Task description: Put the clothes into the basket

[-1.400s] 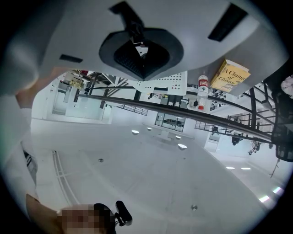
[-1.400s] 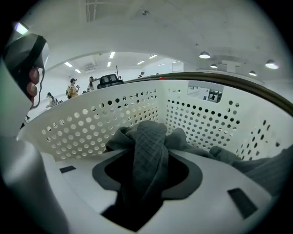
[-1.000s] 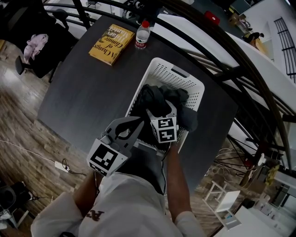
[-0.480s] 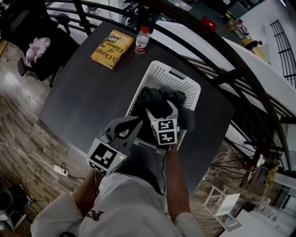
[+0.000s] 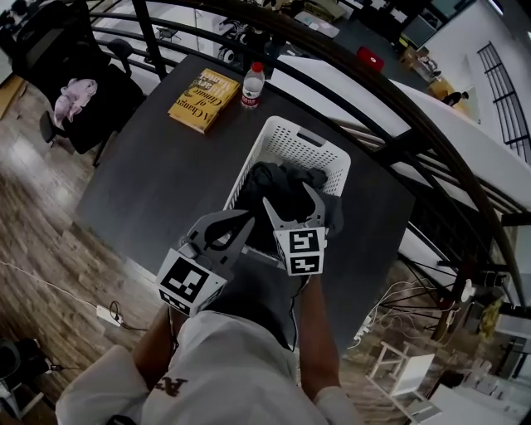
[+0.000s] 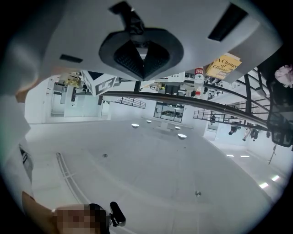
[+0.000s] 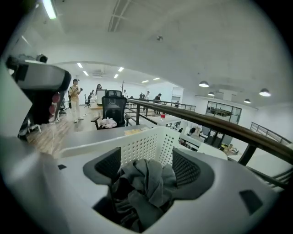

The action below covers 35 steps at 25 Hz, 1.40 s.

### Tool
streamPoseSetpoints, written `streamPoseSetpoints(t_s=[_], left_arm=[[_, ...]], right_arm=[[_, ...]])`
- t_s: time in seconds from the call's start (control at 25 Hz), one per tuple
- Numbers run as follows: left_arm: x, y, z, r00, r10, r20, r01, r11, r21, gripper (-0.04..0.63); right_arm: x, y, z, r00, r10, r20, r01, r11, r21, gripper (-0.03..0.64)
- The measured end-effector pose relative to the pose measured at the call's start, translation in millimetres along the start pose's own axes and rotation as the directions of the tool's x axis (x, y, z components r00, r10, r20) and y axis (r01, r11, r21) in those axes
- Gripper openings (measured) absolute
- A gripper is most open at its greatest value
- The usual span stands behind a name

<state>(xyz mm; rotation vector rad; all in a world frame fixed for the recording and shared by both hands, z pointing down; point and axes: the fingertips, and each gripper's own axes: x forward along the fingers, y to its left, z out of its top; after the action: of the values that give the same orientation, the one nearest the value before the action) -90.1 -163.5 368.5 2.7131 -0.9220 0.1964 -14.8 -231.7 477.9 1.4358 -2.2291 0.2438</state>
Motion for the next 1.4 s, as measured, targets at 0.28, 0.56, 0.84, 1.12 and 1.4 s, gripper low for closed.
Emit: streamPoseSetpoints(t_s=[0.28,0.56,0.84,1.12,1.4], left_arm=[[-11,-15,26,0.999,0.002,0.049,-0.004,0.999,0.043,-0.006],[-24,-33,64,0.991,-0.002,0.137,-0.006,0.998,0.061,-0.006],[-26,-49,49,0.995,-0.024,0.092,0.021,0.999,0.042,-0.006],[-25,-55,49,0.995,-0.024,0.101,0.019,0.999,0.048,-0.006],[-26,-54,49,0.994,-0.010,0.108,0.004,0.999,0.052,-0.006]], right_arm=[[-81,3,74,0.969,-0.022,0.247,0.022,1.000,0.002,0.168],[-179,2,119,0.897,-0.080,0.434,0.046,0.995,0.089,0.021],[-206,9,96,0.907,-0.117,0.405,0.070,0.989,0.130,0.020],[-209,11,91,0.912,-0.105,0.396,0.066,0.992,0.110,0.020],[-209,10,94,0.913,-0.095,0.398,0.063,0.994,0.091,0.020]])
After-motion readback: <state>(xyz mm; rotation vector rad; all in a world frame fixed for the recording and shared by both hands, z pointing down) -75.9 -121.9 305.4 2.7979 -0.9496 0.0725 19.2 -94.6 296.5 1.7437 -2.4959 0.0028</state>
